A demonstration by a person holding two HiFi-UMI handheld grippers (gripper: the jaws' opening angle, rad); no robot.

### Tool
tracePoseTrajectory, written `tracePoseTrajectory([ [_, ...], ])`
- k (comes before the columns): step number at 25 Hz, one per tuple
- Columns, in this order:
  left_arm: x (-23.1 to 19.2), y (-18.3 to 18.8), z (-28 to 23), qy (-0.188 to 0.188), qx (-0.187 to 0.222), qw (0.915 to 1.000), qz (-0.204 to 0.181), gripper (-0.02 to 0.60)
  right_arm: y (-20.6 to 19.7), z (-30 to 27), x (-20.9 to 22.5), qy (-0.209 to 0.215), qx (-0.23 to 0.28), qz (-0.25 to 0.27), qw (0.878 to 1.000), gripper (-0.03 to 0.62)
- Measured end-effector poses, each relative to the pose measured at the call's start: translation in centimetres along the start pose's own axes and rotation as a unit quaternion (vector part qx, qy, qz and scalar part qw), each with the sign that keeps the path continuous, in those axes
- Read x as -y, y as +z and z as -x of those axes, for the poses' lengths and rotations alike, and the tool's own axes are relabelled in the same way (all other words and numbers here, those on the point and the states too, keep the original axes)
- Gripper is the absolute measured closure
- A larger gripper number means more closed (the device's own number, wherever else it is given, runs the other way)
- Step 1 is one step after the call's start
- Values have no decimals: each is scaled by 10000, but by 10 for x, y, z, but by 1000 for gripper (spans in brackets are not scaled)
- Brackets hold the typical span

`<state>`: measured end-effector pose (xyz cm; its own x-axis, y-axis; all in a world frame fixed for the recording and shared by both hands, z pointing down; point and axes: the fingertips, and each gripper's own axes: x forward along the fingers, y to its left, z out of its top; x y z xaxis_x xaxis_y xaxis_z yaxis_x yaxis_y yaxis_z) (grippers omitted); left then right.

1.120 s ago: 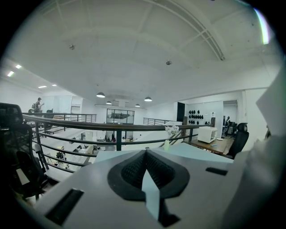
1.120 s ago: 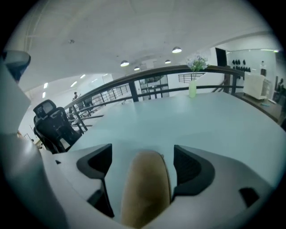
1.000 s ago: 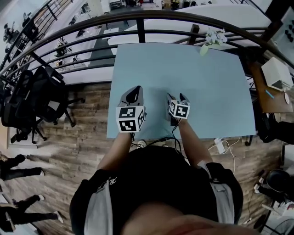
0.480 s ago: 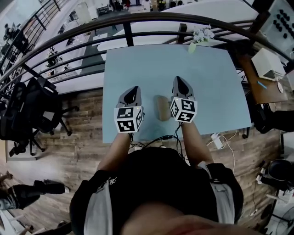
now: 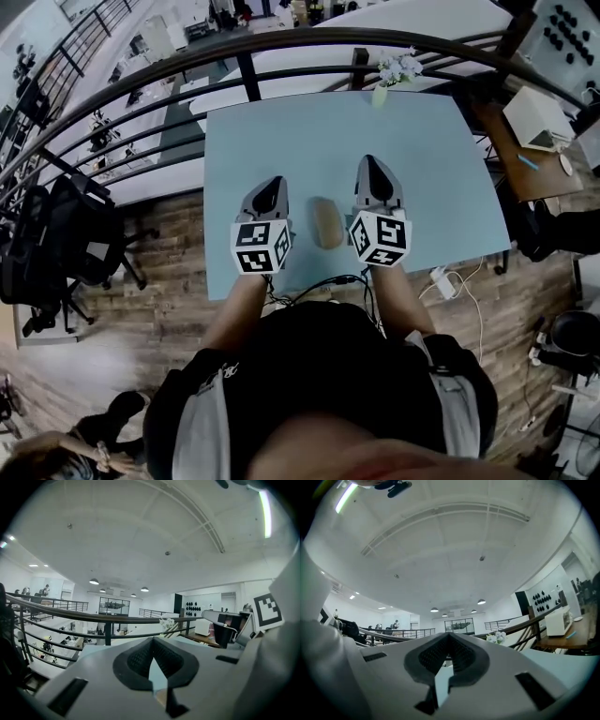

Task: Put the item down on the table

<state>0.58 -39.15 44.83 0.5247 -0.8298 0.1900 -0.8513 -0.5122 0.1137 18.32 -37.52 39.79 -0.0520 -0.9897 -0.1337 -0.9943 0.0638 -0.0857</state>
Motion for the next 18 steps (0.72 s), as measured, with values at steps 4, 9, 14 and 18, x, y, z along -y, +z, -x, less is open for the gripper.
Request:
tracePoseTrajectory([
  [4,5,3,-1,-61,-12,10000,-42,572,1,3,-1,46,-69,-133,9999,592],
  [9,8,3,-2,-96,-15,9999,-67,572,5,8,2,-13,-77,-138,9999,592],
  [14,10,2,-2,-89,-15,9999,-96,572,12,10,4,6,-14,-169,9999,592],
  [18,12,5,-3,-80,-5,9999,-111,574,10,9,4,29,-43,-179,9998,592],
])
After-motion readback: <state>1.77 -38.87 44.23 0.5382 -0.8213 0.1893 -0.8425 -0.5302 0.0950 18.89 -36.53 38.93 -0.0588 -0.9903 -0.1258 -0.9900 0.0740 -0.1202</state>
